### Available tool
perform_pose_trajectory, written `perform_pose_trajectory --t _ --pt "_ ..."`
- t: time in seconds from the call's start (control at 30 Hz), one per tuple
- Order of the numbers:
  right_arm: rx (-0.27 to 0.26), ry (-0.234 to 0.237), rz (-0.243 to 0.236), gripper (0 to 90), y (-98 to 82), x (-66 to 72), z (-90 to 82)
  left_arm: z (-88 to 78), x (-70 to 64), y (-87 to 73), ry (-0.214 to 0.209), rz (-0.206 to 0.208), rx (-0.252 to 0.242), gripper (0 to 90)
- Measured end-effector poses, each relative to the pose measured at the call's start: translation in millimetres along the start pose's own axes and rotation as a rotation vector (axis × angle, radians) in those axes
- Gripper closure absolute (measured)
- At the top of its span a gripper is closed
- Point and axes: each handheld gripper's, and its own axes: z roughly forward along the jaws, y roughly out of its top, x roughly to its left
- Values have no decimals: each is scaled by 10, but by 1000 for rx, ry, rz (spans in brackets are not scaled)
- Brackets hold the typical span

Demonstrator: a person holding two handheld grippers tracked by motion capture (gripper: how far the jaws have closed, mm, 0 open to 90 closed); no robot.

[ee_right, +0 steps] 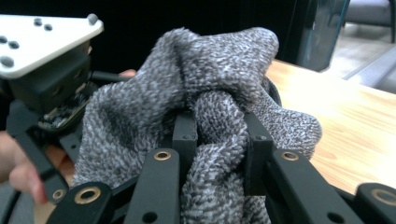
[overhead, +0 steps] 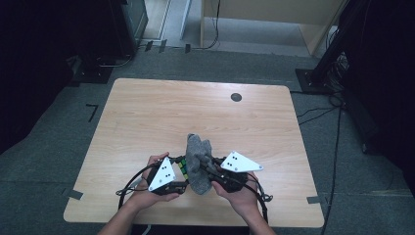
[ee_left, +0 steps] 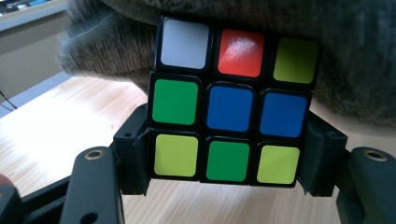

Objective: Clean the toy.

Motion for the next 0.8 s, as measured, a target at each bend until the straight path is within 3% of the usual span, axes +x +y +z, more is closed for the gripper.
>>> perform_pose_trajectory --t 0.03,0.07,0.17,0.23,0.33,0.4,0.43,0.47,0.5,0.53,0.63,0.67,0.7,0.8 --pt "-22 9 44 729 -36 -52 -3 -12 9 -7 -1 -2 -4 336" --pt "-3 -17 78 731 -60 -118 -2 -24 25 -16 -4 -5 -6 336" --pt "45 -116 121 736 -113 -294 -32 -45 69 -15 -8 -31 -27 336" --pt "14 -109 155 736 -111 -333 -77 -41 78 -13 -4 -24 -22 336" --pt "-64 -28 122 732 -17 -213 -117 -10 56 -37 2 -6 3 336" --pt "-79 49 90 728 26 -93 -90 -8 42 -27 -7 -12 -7 336" --pt "-63 66 70 728 26 -44 -60 -21 42 -12 -12 -15 -14 336" --pt "-35 53 41 724 10 -16 -23 -29 41 1 -7 -16 -16 336" --pt "-39 36 28 722 -20 -22 0 -33 41 -1 1 -10 -14 336" --pt "-45 40 63 725 -44 -68 1 -42 47 -6 -4 -16 -17 336" --pt "15 -86 128 732 -112 -289 -23 -69 81 -1 -11 -47 -39 336" --pt "27 -108 160 732 -141 -370 -44 -84 102 8 -21 -69 -59 336" --pt "23 -108 194 732 -169 -440 -66 -104 135 15 -35 -101 -83 336" --pt "-34 -33 289 736 -213 -543 -97 -138 201 7 -67 -157 -114 336"
